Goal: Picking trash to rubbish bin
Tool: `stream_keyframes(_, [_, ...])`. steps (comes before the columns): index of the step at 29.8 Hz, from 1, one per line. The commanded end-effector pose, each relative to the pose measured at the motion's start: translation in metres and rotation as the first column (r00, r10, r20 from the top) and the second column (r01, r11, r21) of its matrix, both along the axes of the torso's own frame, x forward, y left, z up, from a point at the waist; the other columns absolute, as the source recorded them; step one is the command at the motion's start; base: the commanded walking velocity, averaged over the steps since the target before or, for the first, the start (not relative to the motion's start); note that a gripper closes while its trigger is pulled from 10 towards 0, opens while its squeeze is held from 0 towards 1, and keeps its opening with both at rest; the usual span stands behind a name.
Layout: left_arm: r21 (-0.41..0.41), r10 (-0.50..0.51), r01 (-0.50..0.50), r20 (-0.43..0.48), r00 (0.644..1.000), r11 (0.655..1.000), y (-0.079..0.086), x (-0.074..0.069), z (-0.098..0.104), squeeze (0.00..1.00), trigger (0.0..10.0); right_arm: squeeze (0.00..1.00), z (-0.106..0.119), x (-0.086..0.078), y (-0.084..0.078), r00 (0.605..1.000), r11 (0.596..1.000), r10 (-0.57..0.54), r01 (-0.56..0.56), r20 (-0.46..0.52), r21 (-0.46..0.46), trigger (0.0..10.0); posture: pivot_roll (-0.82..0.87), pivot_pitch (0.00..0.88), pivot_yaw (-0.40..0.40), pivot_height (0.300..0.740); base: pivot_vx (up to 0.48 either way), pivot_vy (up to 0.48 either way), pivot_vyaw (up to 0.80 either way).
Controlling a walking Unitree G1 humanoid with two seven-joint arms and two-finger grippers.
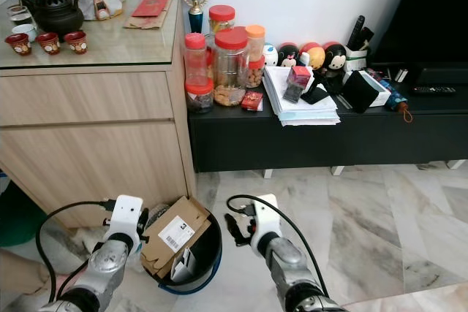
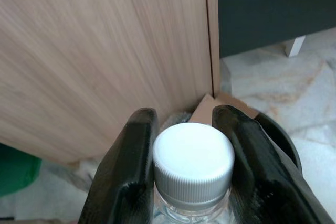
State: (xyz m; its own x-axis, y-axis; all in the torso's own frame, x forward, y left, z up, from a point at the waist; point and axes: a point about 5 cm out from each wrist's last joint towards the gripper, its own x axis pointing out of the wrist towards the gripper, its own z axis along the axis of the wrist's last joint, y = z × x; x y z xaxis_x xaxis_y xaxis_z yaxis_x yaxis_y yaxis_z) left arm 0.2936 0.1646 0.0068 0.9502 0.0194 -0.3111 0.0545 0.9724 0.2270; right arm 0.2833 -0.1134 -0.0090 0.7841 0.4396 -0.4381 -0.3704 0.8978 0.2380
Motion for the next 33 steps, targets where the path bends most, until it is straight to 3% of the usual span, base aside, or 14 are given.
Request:
stream_keyframes(1, [0.008, -0.011, 0.010, 0.039, 0.999, 1.000, -0.0018, 0.0058, 0.0075, 0.00, 10.0, 0.00, 0.0066, 0.0059, -0.0001, 0.999, 1.000, 0.005, -0.005, 0.036, -0.002, 10.0, 0.02, 0.077, -0.045, 0.740, 0.000, 0.000, 0.00])
stream_keyframes(15, [-0.018, 0.000, 0.001, 0.028, 1.000, 1.000, -0.0014, -0.0029, 0.0003, 0.00, 10.0, 0.00, 0.0059, 0.0050, 0.0006, 0.999, 1.000, 0.009, -0.009, 0.039, -0.012, 10.0, 0.03, 0.075, -0.047, 0.740, 0.000, 0.000, 0.00])
stream_keyframes(33, [-0.010, -0.008, 0.009, 0.034, 0.999, 1.000, -0.0003, -0.0017, 0.0018, 0.00, 10.0, 0.00, 0.0053, 0.0041, 0.0014, 0.999, 1.000, 0.006, -0.006, 0.041, -0.006, 10.0, 0.03, 0.077, -0.034, 0.740, 0.307, 0.000, 0.00])
